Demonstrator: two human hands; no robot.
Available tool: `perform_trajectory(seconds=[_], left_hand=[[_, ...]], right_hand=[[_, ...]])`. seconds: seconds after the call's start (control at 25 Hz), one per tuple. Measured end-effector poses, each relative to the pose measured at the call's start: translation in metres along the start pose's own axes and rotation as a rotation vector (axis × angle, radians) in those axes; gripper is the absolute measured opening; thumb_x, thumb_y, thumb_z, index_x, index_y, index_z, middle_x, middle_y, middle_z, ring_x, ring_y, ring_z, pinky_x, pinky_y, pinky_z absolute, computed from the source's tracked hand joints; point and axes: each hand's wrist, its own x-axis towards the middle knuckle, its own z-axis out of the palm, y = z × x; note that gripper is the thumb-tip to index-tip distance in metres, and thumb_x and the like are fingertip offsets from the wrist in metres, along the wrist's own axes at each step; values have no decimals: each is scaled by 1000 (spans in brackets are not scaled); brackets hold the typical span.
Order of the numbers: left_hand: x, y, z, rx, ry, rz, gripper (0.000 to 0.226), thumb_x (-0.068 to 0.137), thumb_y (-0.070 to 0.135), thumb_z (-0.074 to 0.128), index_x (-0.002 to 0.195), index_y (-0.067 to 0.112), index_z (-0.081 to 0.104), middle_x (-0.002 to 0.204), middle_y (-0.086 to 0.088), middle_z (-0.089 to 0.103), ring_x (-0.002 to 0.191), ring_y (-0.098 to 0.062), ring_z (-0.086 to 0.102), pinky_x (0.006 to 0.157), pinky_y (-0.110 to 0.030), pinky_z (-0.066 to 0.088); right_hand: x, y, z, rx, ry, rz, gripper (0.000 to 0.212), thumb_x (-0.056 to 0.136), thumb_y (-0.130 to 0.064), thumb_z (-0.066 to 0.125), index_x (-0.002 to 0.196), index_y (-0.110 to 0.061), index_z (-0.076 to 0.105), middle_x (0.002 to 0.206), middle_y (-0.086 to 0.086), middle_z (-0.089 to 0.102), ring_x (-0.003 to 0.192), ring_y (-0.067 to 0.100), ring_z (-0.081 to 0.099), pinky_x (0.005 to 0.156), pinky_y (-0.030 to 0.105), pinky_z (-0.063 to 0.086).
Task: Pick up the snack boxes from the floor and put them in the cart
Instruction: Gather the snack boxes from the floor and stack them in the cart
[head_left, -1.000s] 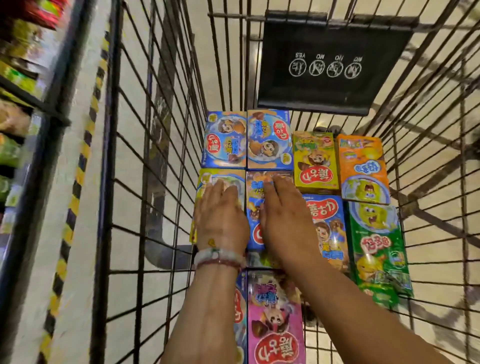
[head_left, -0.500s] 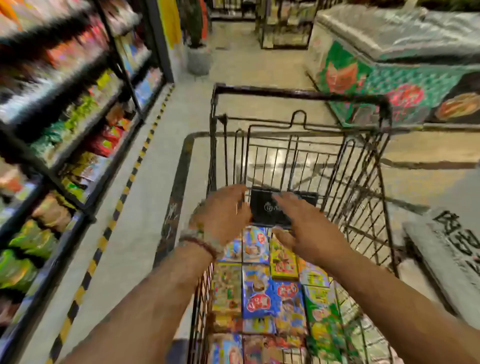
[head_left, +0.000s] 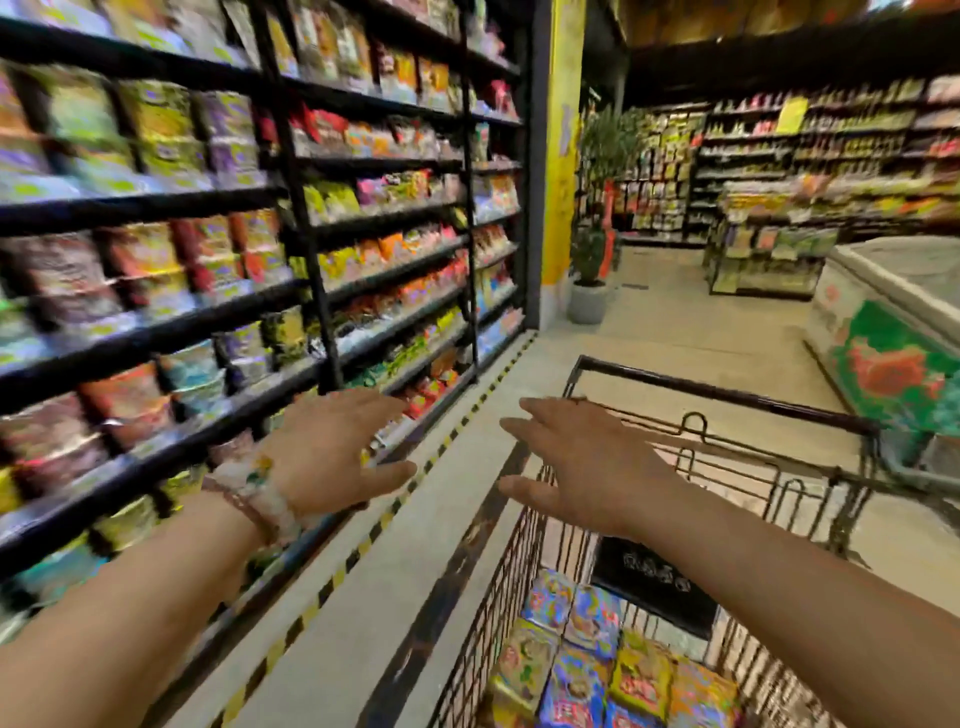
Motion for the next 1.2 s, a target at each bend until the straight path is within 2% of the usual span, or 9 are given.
perform_trajectory(seconds=[0.12,0.24,0.4,0.64,0.8,0.88,1.0,1.2], left_hand=[[-63,-4,-21,6,21,-131,102,60,81,12,145,29,33,150,6,35,135,-15,36,107,-34,35],[-136,-11,-45,65,33,-290,106,54,81,9,145,31,32,149,9,35,134,-14,35,106,-30,32],[-233,-16,-74,104,-3,-514,106,53,82,8,147,36,24,153,13,26,140,-13,25,110,-36,22],[-391,-1,-111,182,18,-757,101,58,82,12,145,36,29,151,12,30,138,-12,30,110,-35,26],[-527,45,-132,212,-68,-1009,102,56,81,9,146,36,25,153,11,26,138,-12,26,111,-35,22],[-598,78,-144,218,-103,-1126,103,56,80,10,146,33,28,152,9,30,137,-14,29,110,-36,25],[-697,141,-163,237,-67,-1312,99,58,78,18,142,29,39,145,5,41,132,-19,39,107,-40,33],[-825,247,-193,284,-67,-1599,96,63,78,22,140,24,44,144,-1,46,131,-22,43,105,-40,36]], right_hand=[[-4,-37,-8,54,-2,-129,88,76,-80,7,151,-36,12,159,0,13,144,19,13,115,33,13],[-6,-93,-18,77,14,-271,72,89,-73,24,151,-37,12,157,1,15,143,22,14,114,35,14],[-17,-173,-38,103,41,-483,69,90,-68,30,151,-38,14,156,-1,16,142,21,14,115,37,13],[-52,-293,-52,165,-21,-730,71,89,-68,29,151,-38,10,158,-5,8,145,21,5,117,39,11],[-109,-395,-55,195,-48,-968,69,91,-64,30,151,-36,10,160,-6,5,145,16,5,117,34,7],[-149,-446,-56,212,-58,-1089,70,91,-64,30,151,-35,11,160,-5,7,145,16,8,116,34,10],[-218,-518,-54,237,-71,-1292,69,92,-62,33,152,-34,12,159,-3,10,144,18,10,116,34,12],[-324,-617,-64,299,-64,-1633,67,93,-59,36,151,-33,16,160,-5,10,145,16,9,115,30,10]])
